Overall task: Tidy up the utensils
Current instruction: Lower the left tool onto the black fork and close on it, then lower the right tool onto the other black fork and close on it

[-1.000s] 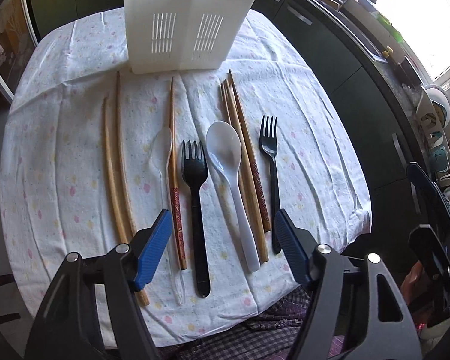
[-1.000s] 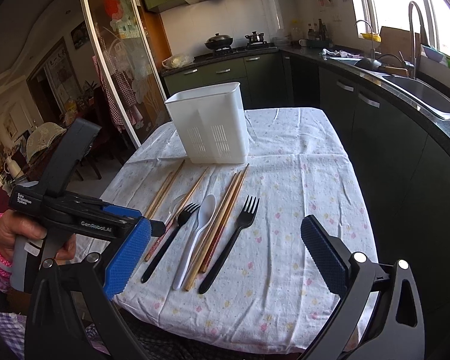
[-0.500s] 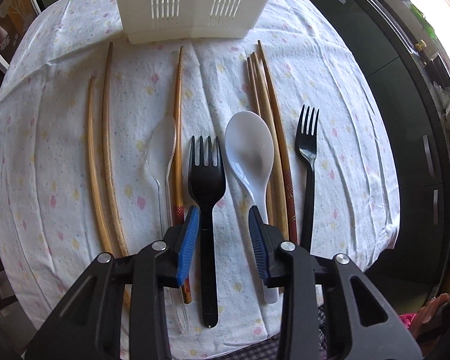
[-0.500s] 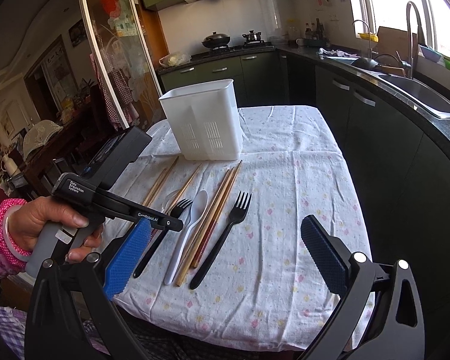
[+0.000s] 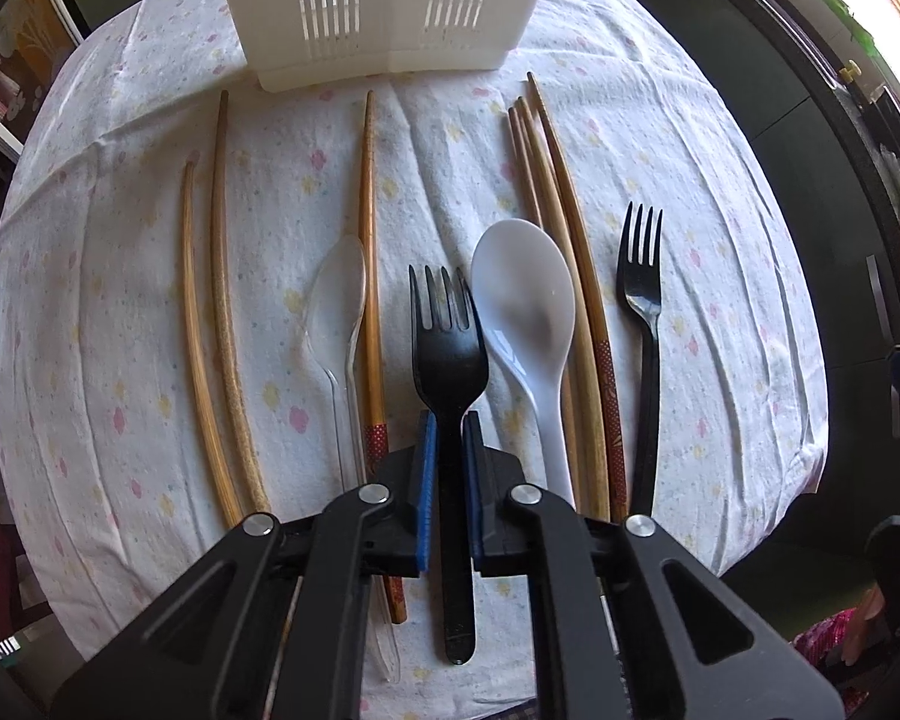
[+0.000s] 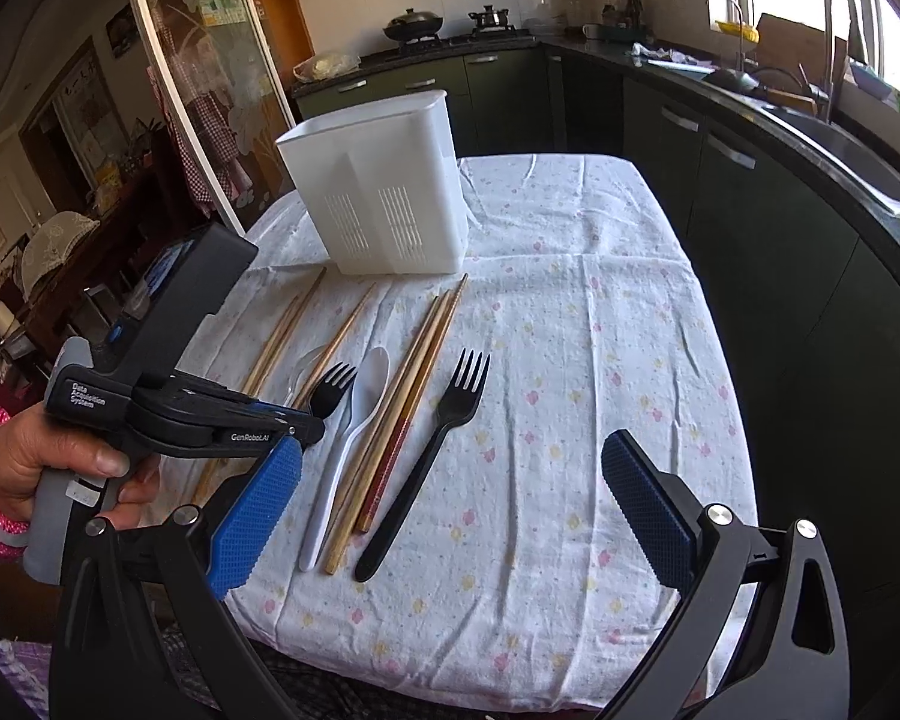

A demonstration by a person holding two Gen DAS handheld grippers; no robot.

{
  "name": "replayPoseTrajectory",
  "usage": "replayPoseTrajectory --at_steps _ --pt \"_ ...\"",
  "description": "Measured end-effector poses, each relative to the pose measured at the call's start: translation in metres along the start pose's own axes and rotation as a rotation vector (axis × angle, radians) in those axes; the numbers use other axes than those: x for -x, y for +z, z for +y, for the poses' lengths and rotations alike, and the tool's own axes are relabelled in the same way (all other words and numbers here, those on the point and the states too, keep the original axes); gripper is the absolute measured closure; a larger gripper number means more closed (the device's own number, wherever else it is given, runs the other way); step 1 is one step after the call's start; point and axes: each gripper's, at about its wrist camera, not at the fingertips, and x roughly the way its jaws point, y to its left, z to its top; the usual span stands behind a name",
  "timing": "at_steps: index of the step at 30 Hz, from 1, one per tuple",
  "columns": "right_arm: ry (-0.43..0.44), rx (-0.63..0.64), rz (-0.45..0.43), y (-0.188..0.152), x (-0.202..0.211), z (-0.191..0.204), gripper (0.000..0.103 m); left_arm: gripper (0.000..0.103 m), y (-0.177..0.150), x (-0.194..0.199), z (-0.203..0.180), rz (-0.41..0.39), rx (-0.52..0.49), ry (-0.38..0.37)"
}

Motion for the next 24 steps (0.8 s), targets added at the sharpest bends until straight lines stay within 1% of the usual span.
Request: replayPoseTrajectory --at_steps 3,5,6,9,10,11,12,14,16,18,21,24 --pt "0.043 -0.089 0.166 0.016 -0.035 -0.011 0.004 0.094 0.002 0.001 0.006 0.002 0.005 -0.007" --pt "0.06 -0.118 0.242 0.02 -0.057 -0.013 0.004 0.094 0.001 0.003 0.01 0.0 0.0 -0.006" --pt "0.047 -0.118 0.266 0.022 -0.065 -0.012 0.004 0.094 0.002 0.003 0.01 0.0 -0.004 -0.004" --pt "-0.044 -0.108 0.303 0.026 -0.081 -0.009 0.006 0.094 0.003 0.003 0.009 -0.003 -0.016 0.005" --pt "-0.074 -0.108 0.314 0.027 -0.086 -0.008 0.014 0.094 0.004 0.003 0.009 -0.004 -0.018 0.006" --pt "-0.084 -0.11 0.326 0.027 -0.09 -0.007 0.027 0.094 0.003 0.003 0.008 -0.005 -0.02 0.006" --pt "-0.095 -0.109 0.339 0.027 -0.094 -0.006 0.033 0.094 0.003 0.003 0.007 -0.007 -0.024 0.007" --pt "-0.139 -0.094 0.349 0.028 -0.099 -0.001 0.053 0.094 0.003 0.002 0.004 -0.011 -0.029 0.006" --pt "-0.166 -0.084 0.36 0.027 -0.105 0.002 0.063 0.094 0.004 0.002 0.004 -0.014 -0.033 0.004" --pt "-0.152 -0.084 0.383 0.025 -0.11 0.006 0.065 0.094 0.002 0.002 0.004 -0.015 -0.032 -0.001" --pt "-0.152 -0.074 0.391 0.026 -0.117 0.018 0.065 0.094 0.0 0.003 0.004 -0.02 -0.035 -0.004" --pt "-0.178 -0.067 0.396 0.029 -0.124 0.024 0.068 0.094 -0.001 0.003 0.005 -0.023 -0.039 -0.003"
